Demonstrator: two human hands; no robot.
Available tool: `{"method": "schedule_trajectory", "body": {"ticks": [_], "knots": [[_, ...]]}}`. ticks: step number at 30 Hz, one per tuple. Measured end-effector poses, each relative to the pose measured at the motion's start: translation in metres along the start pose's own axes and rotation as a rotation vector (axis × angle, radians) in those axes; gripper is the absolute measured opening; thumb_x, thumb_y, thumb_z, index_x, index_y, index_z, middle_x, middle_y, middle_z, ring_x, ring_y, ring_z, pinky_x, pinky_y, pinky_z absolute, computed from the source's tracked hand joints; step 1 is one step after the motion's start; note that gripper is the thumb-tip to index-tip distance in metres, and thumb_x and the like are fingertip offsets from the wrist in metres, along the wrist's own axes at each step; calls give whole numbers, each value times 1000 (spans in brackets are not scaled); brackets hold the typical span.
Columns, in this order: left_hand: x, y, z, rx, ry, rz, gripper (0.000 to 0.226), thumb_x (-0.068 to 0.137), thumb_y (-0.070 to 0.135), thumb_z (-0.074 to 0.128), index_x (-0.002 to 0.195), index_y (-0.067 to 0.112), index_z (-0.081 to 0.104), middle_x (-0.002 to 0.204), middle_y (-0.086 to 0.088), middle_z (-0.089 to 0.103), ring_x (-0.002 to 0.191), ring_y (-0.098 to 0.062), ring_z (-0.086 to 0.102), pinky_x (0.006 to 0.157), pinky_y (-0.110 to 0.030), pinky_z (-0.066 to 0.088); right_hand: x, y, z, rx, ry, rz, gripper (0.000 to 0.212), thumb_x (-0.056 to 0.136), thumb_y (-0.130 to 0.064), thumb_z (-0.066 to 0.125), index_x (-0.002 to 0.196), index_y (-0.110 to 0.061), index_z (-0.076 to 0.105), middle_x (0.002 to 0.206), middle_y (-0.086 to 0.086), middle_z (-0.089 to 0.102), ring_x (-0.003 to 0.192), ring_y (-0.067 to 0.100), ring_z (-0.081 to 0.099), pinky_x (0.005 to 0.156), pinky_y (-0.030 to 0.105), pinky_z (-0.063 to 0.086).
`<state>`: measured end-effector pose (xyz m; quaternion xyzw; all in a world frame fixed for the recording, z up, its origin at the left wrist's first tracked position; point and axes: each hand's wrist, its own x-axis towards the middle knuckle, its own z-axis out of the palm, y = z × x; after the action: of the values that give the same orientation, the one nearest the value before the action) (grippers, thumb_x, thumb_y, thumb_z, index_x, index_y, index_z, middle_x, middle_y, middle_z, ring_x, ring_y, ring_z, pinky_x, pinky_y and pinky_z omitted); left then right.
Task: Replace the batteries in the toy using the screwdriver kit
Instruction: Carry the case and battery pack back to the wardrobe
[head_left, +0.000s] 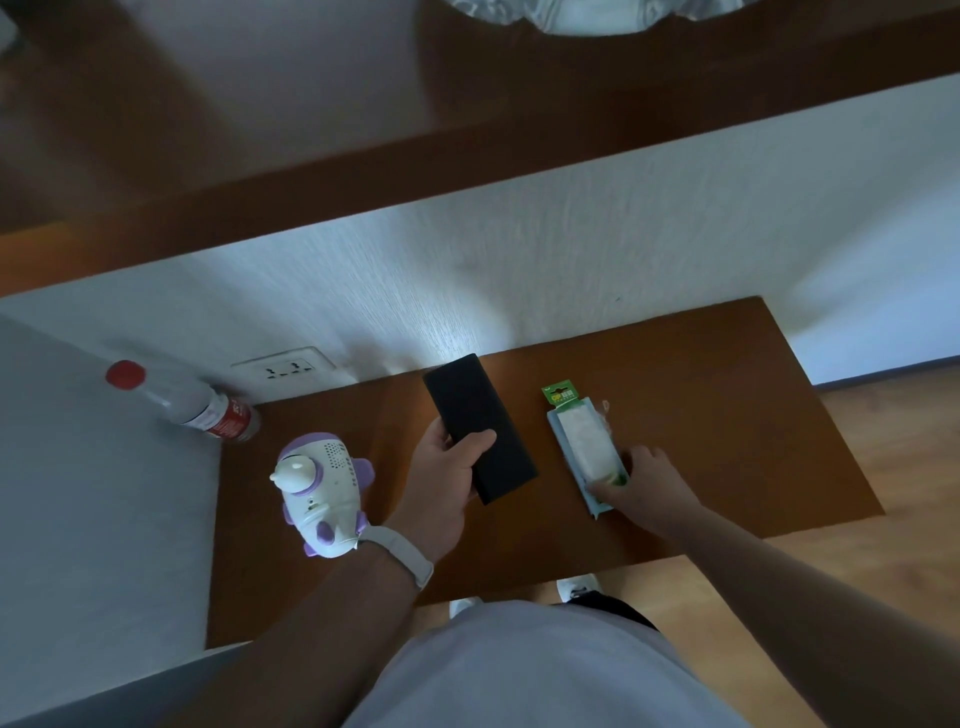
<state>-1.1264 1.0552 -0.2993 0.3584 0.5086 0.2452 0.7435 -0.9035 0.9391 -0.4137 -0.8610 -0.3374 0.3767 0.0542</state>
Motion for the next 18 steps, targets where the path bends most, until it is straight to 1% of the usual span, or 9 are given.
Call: {"method": "schedule_trajectory", "body": {"ticks": [2,4,7,10,12,16,18], "knots": [[0,-2,0,6,-6,-3,36,94,8,66,127,21,61,115,-3,73,100,-19,74,85,-39,62,1,-7,5,-41,12,0,97,67,-75,68,137,-13,40,126,6,44,114,26,51,89,42,52],[0,-3,-1,12,-8,-3,36,94,8,67,127,21,61,114,-2,74,100,-19,74,83,-37,63,1,-14,9,-60,46,11,92,68,-72,70,134,-14,41,125,6,43,116,27,50,89,43,51],[-1,-4,-5,20,-2,1,35,94,8,67,126,21,62,114,-2,74,101,-19,74,85,-40,62,0,-21,14,-52,96,35,83,70,-64,72,127,-13,42,121,6,43,115,27,48,86,42,50],[-4,-4,-9,26,0,1,36,94,8,66,128,20,60,117,-4,73,102,-21,73,90,-43,61,-4,-25,17,-68,151,44,81,67,-63,71,123,-14,40,119,6,46,112,26,49,83,40,49],[-4,-4,-12,32,11,6,36,95,8,66,128,19,60,118,-5,72,103,-22,73,92,-45,60,-6,-27,20,-87,183,44,81,65,-63,71,122,-15,39,118,6,48,110,27,50,85,41,49],[-6,-5,-17,35,18,14,34,94,8,67,125,20,62,112,-2,75,101,-21,74,90,-44,60,-6,-29,21,-100,203,64,83,63,-64,71,120,-15,35,117,8,49,109,29,52,88,42,46],[-6,-5,-19,36,15,18,33,94,8,67,124,21,62,107,1,76,99,-20,74,87,-42,61,-5,-28,20,-90,179,74,84,63,-63,73,121,-16,33,117,8,45,108,30,52,87,43,49]]}}
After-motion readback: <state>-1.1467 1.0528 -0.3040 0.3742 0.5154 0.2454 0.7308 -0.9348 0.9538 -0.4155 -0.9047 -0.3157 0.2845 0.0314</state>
